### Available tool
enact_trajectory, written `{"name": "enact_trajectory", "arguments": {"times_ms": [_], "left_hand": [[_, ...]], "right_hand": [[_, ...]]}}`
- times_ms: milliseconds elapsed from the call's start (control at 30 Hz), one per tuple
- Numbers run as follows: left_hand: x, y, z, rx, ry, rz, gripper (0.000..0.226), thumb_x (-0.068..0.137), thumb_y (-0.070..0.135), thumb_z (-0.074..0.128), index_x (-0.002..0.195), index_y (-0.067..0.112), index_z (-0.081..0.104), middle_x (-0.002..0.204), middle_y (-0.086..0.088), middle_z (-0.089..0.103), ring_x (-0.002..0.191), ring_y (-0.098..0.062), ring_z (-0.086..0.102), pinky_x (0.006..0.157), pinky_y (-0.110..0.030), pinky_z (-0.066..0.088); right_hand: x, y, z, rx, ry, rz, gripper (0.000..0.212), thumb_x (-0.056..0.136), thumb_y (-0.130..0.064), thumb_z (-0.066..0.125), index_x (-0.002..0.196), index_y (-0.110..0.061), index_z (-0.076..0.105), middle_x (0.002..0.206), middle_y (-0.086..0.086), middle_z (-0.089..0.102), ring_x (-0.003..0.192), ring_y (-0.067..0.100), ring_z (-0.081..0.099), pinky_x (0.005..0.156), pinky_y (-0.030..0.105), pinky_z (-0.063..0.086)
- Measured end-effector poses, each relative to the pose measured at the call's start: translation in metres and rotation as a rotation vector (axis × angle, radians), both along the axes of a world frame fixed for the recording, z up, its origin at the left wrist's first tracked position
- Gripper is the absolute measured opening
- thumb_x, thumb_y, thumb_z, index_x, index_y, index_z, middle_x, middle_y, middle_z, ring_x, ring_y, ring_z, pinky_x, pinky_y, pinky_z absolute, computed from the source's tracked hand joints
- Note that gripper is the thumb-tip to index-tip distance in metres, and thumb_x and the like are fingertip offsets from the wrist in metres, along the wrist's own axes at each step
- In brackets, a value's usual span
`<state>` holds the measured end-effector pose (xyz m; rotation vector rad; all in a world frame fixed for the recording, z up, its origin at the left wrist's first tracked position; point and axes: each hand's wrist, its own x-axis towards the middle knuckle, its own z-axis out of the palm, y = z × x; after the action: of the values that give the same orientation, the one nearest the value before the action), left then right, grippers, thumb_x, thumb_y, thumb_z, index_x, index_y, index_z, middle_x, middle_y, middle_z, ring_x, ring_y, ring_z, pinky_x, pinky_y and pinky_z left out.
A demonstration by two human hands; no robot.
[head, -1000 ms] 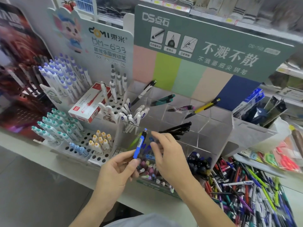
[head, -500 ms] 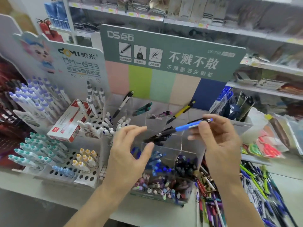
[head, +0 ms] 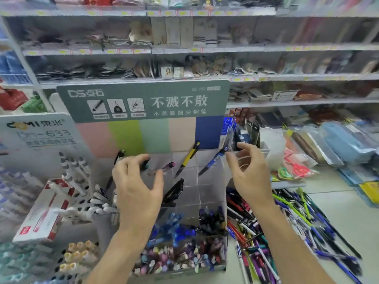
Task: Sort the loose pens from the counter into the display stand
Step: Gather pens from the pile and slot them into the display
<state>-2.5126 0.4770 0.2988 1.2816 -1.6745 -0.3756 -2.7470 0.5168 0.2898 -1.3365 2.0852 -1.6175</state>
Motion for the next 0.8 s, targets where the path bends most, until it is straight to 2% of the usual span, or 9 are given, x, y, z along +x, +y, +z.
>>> {"name": "enact_trajectory", "arguments": {"times_ms": [67, 167, 233, 333, 433, 533, 600, 700, 800], "left_hand": [[-0.018, 0.032, 0.009, 0.029, 0.124, -0.186, 0.026, 0.086, 0.015, 0.074, 0.107, 0.022, 0.061, 0.094, 0.006, 0.058, 0.087, -0.011, 0.056, 0.078, -0.014, 0.042], [-0.054, 0.073, -0.006, 0.316, 0.131, -0.568, 0.013, 0.089, 0.019, 0.072, 0.087, 0.029, 0.064, 0.075, 0.009, 0.062, 0.068, -0.013, 0.059, 0.060, -0.014, 0.042], [-0.081, 0.095, -0.033, 0.511, 0.029, -0.753, 0.012, 0.090, 0.022, 0.070, 0.083, 0.028, 0.064, 0.072, 0.010, 0.063, 0.064, -0.010, 0.058, 0.059, -0.014, 0.041], [-0.120, 0.123, -0.083, 0.725, -0.124, -0.877, 0.008, 0.091, 0.026, 0.068, 0.086, 0.030, 0.062, 0.075, 0.006, 0.064, 0.069, -0.011, 0.058, 0.064, -0.023, 0.048], [-0.154, 0.142, -0.141, 0.846, -0.286, -0.812, 0.011, 0.091, 0.031, 0.064, 0.095, 0.035, 0.054, 0.085, 0.008, 0.062, 0.072, -0.007, 0.056, 0.076, -0.031, 0.052], [-0.173, 0.154, -0.182, 0.923, -0.410, -0.613, 0.029, 0.090, 0.038, 0.066, 0.114, 0.027, 0.053, 0.097, 0.010, 0.056, 0.078, -0.011, 0.056, 0.076, -0.030, 0.051], [-0.182, 0.161, -0.197, 0.946, -0.464, -0.488, 0.039, 0.088, 0.037, 0.070, 0.119, 0.024, 0.050, 0.108, 0.006, 0.051, 0.092, -0.014, 0.056, 0.080, -0.028, 0.047], [-0.199, 0.171, -0.210, 0.911, -0.499, -0.381, 0.052, 0.083, 0.036, 0.076, 0.123, 0.020, 0.046, 0.113, 0.007, 0.038, 0.106, -0.013, 0.050, 0.087, -0.026, 0.043], [-0.222, 0.175, -0.213, 0.938, -0.522, -0.218, 0.068, 0.077, 0.043, 0.081, 0.126, 0.017, 0.042, 0.117, 0.002, 0.038, 0.105, -0.016, 0.045, 0.090, -0.030, 0.042]], "right_hand": [[-0.006, 0.022, -0.008, 0.046, -0.024, -0.023, 0.016, 0.095, -0.022, 0.070, 0.109, -0.026, 0.065, 0.097, -0.007, 0.066, 0.084, 0.003, 0.062, 0.072, 0.015, 0.051], [-0.023, 0.066, -0.027, 0.211, -0.015, -0.006, 0.009, 0.093, -0.019, 0.071, 0.098, -0.026, 0.070, 0.086, -0.011, 0.070, 0.079, 0.003, 0.065, 0.070, 0.015, 0.050], [-0.040, 0.100, -0.044, 0.353, -0.013, 0.026, 0.007, 0.092, -0.019, 0.072, 0.096, -0.025, 0.072, 0.082, -0.011, 0.071, 0.076, 0.003, 0.065, 0.068, 0.013, 0.048], [-0.076, 0.151, -0.081, 0.585, -0.027, 0.034, 0.010, 0.092, -0.023, 0.073, 0.101, -0.025, 0.070, 0.086, -0.011, 0.070, 0.080, 0.001, 0.063, 0.070, 0.010, 0.047], [-0.112, 0.198, -0.126, 0.790, -0.070, -0.026, 0.030, 0.090, -0.033, 0.076, 0.116, -0.025, 0.065, 0.095, -0.014, 0.064, 0.083, 0.001, 0.061, 0.071, 0.012, 0.044], [-0.134, 0.230, -0.168, 0.855, -0.172, -0.102, 0.054, 0.083, -0.041, 0.081, 0.128, -0.024, 0.056, 0.108, -0.010, 0.056, 0.087, 0.002, 0.057, 0.077, 0.021, 0.044], [-0.144, 0.244, -0.191, 0.872, -0.265, -0.151, 0.070, 0.078, -0.043, 0.084, 0.135, -0.023, 0.049, 0.116, -0.005, 0.049, 0.094, 0.008, 0.056, 0.081, 0.024, 0.044], [-0.165, 0.256, -0.219, 0.908, -0.214, -0.161, 0.091, 0.071, -0.048, 0.088, 0.144, -0.021, 0.040, 0.131, 0.001, 0.039, 0.121, 0.020, 0.046, 0.098, 0.031, 0.045], [-0.196, 0.252, -0.228, 0.920, -0.096, -0.208, 0.102, 0.066, -0.052, 0.090, 0.148, -0.020, 0.038, 0.136, 0.009, 0.035, 0.128, 0.027, 0.034, 0.108, 0.046, 0.038]]}}
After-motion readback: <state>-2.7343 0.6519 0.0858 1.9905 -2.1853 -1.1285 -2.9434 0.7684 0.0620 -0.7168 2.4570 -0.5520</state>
